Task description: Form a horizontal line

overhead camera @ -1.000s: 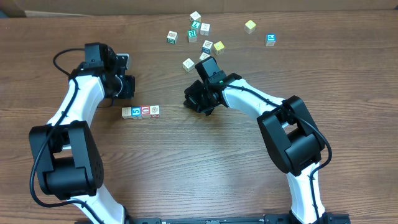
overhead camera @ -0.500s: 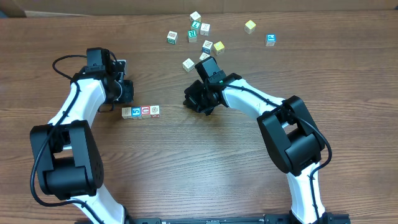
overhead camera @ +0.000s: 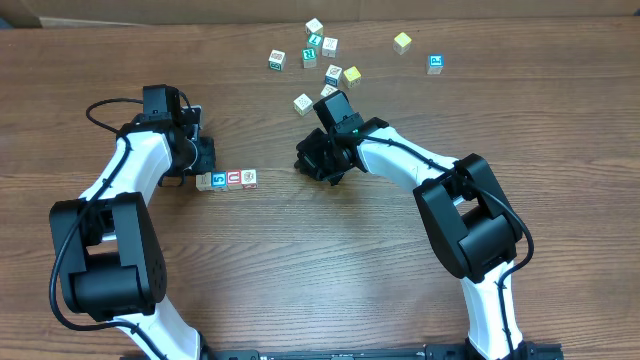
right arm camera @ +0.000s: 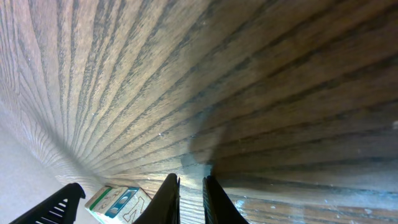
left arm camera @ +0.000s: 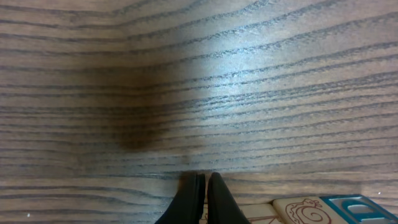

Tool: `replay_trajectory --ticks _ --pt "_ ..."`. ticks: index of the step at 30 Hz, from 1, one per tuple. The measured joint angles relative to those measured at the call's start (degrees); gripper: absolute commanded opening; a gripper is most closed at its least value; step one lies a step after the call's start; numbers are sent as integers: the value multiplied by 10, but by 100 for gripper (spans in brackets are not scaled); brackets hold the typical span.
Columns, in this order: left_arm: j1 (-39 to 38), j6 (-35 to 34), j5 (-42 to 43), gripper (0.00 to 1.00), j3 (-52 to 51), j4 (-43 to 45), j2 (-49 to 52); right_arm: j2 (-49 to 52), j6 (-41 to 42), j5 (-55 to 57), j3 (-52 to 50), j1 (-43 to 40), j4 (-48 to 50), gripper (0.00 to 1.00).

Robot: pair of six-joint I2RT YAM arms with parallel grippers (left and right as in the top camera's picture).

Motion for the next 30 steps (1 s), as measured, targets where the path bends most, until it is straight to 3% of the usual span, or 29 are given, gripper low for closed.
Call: replay_trajectory --ticks 30 --pt "0 -6 0 4 0 -19 0 0 0 0 0 0 2 13"
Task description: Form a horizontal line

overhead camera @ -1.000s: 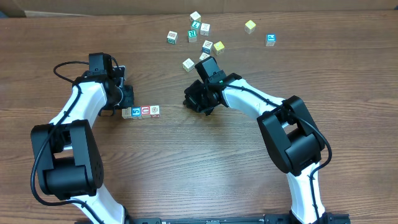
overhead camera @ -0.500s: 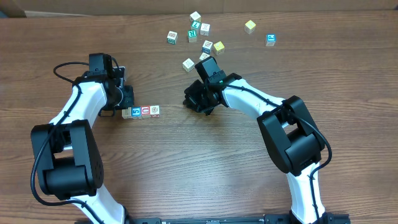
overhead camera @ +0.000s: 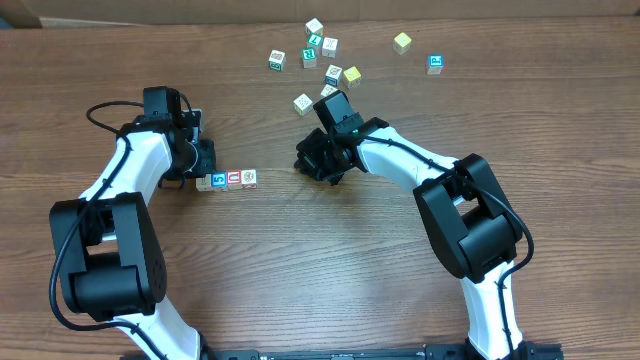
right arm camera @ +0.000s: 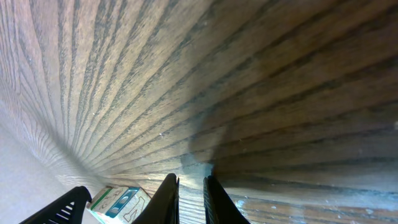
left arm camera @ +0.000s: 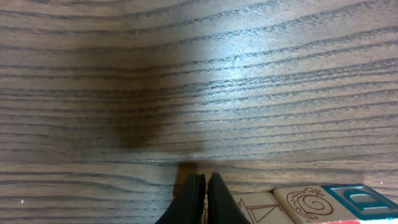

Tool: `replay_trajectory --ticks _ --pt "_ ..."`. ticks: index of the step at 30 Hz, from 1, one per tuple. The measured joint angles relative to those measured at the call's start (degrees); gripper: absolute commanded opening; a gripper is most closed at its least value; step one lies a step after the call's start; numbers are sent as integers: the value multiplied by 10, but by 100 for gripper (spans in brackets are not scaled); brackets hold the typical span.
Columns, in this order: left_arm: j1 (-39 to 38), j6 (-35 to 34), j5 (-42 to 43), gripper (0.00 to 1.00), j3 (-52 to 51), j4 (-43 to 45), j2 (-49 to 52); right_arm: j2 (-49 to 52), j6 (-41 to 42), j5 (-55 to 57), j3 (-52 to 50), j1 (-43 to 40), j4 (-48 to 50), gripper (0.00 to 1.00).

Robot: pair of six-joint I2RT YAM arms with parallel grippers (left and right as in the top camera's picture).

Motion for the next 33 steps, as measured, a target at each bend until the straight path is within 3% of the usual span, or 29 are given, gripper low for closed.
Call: replay_trajectory --ticks 10,12,18,25,26,27,33 --pt "0 0 0 4 0 0 0 0 0 0 0 0 1 13" --pt "0 0 0 8 0 16 0 0 0 0 0 0 1 13" --pt "0 -18 -2 4 -1 78 0 0 0 0 0 0 1 13" --pt "0 -35 58 4 3 104 0 0 0 0 0 0 3 13" --pt "0 -37 63 4 4 104 0 0 0 0 0 0 2 12" --pt "0 -38 68 4 4 104 0 0 -1 0 0 0 3 4" --pt "0 -45 74 4 23 75 -1 0 -66 -4 0 -17 -4 4"
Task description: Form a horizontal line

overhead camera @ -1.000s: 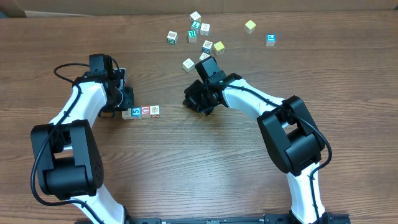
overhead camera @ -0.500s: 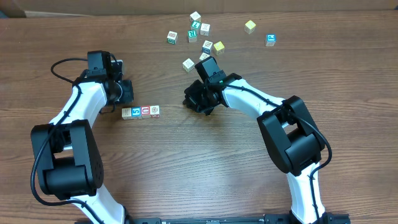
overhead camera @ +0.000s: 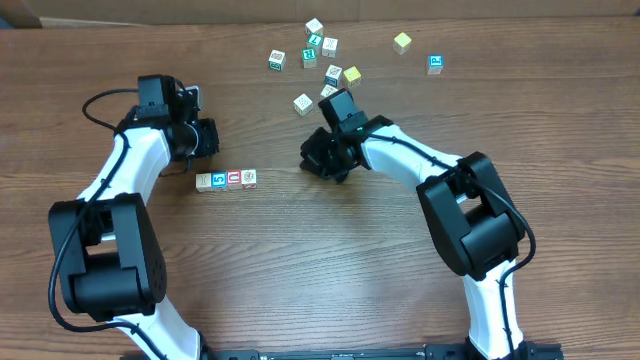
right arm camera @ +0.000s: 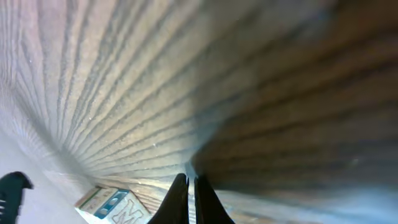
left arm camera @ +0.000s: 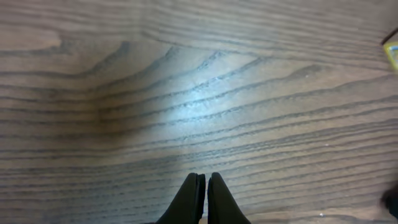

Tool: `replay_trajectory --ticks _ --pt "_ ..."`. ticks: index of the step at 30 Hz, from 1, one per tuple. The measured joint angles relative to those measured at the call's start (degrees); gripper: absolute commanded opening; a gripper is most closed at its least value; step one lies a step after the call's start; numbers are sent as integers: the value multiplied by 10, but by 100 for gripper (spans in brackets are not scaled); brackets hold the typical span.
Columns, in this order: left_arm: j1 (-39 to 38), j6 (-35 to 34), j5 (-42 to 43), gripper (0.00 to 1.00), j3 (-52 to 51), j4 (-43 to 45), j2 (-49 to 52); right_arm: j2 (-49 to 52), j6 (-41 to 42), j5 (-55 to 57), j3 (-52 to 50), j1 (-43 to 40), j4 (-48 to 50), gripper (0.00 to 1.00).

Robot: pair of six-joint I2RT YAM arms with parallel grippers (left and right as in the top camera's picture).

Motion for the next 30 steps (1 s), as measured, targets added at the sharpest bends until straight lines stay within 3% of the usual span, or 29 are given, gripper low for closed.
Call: replay_trajectory --ticks 7,13,19,30 --pt "0 0 0 4 7 -5 -80 -7 -86 18 0 -34 -12 4" --pt "1 0 1 4 14 8 -183 -8 -114 -6 0 2 13 4" --pt "17 0 2 4 14 7 -218 -8 -88 -31 0 60 29 4" --pt "26 0 2 4 14 -7 -221 -8 -55 -14 0 76 47 4"
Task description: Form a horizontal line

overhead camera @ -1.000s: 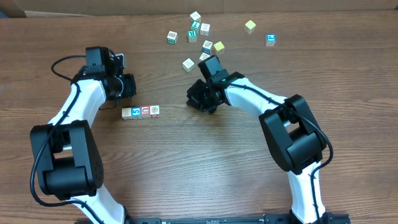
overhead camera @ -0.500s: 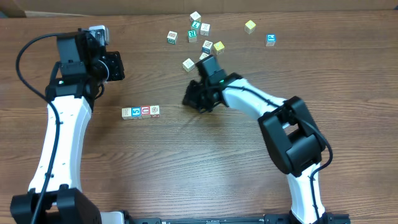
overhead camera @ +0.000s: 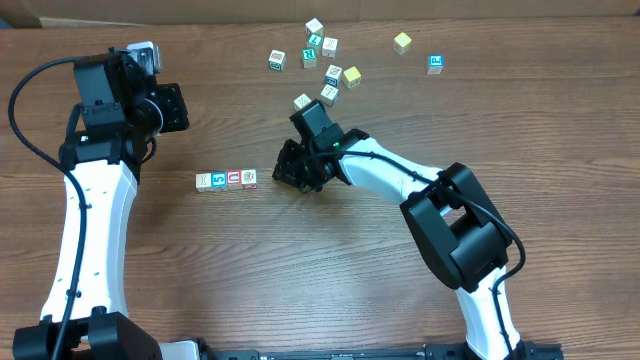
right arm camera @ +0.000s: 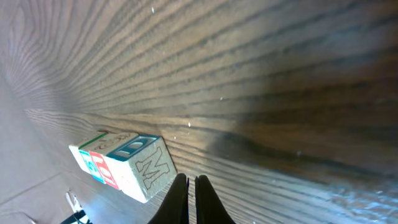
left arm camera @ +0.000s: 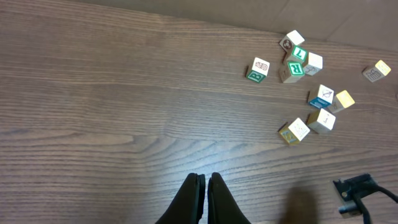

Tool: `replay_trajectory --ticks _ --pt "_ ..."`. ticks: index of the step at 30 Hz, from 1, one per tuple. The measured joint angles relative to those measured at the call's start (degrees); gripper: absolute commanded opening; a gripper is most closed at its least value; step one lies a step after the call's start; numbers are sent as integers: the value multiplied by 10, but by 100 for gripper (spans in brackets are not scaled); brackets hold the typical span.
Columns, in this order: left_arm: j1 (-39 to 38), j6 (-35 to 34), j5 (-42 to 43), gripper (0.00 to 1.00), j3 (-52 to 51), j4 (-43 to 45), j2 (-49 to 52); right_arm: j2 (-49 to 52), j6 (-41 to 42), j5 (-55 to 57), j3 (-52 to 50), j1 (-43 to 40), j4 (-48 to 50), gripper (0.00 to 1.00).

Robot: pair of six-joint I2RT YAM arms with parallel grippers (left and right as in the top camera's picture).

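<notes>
A short row of several lettered blocks [overhead camera: 226,179] lies left of the table's middle. In the right wrist view the row [right arm camera: 124,165] shows end-on, with an "M" face nearest. My right gripper [right arm camera: 191,180] is shut and empty, low over the wood just right of that end block. Overhead, the right gripper [overhead camera: 284,172] sits a little right of the row. My left gripper [overhead camera: 168,106] is raised at the back left, well away from the row. Its fingers [left arm camera: 203,179] are shut on nothing. Several loose blocks [overhead camera: 320,60] are scattered at the far edge.
More loose blocks lie to the far right: a yellow one [overhead camera: 402,42] and a blue one [overhead camera: 435,64]. Two cream blocks [overhead camera: 303,101] sit just behind the right arm's wrist. The left wrist view shows the same loose blocks [left arm camera: 298,56] and part of the right arm [left arm camera: 354,190].
My left gripper has risen and gone back and to the left, so its camera now takes in the far blocks. My right gripper has moved left, close to the row's right end. Both stay shut.
My left gripper was shut, low at the row's left end, and my right gripper was shut on the wood right of the row; both held there. Then the left stood behind the row. Now it is high at the back left, with the right beside the end block.
</notes>
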Motion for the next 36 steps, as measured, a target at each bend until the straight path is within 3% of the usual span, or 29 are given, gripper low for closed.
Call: replay_trajectory --ticks 36 --pt "0 0 0 4 0 -14 0 12 31 -23 0 22 45 4"
